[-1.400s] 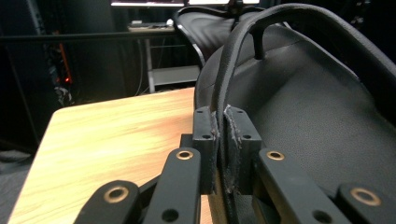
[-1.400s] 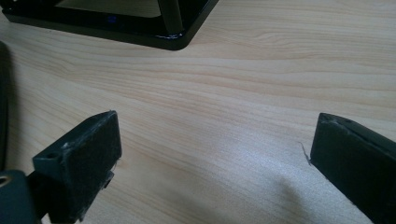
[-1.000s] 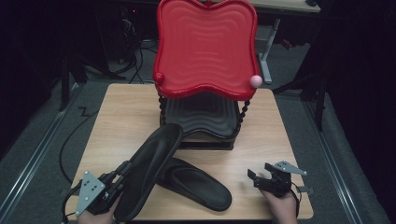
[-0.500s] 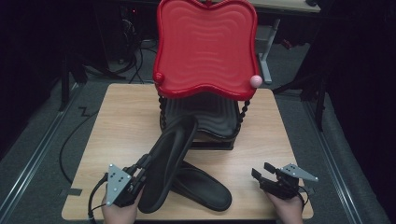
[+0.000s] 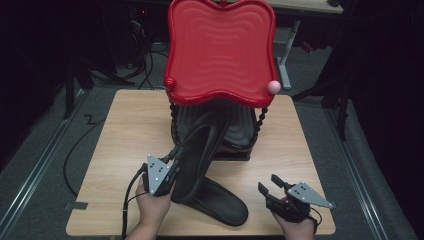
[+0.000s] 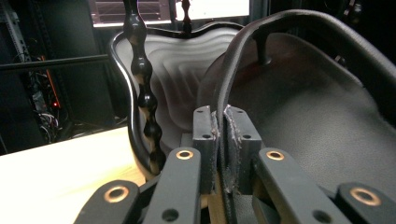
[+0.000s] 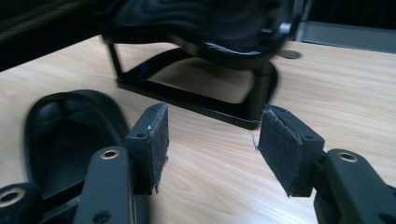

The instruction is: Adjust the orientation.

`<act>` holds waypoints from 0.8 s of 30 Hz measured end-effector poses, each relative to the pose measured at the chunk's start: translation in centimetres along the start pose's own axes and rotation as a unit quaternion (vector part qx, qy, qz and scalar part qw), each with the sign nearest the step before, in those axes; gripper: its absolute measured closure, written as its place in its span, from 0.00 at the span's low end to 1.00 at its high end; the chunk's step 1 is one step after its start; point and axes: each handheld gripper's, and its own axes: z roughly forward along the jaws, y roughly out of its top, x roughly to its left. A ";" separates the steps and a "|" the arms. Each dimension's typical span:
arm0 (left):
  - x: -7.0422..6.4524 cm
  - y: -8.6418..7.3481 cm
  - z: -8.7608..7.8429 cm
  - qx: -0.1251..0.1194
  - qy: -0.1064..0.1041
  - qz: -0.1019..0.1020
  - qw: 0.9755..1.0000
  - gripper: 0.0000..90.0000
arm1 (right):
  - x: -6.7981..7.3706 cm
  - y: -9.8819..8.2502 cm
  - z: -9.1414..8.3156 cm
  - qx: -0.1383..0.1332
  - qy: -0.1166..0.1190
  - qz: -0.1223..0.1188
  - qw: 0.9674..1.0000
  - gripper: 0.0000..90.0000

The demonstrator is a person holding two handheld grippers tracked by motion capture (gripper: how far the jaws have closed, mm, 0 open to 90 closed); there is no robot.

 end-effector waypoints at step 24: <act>0.1 0.2 4.5 0.017 0.027 0.008 0.999 0.91 | 8.9 8.3 10.7 -0.029 0.046 -0.051 0.997 0.70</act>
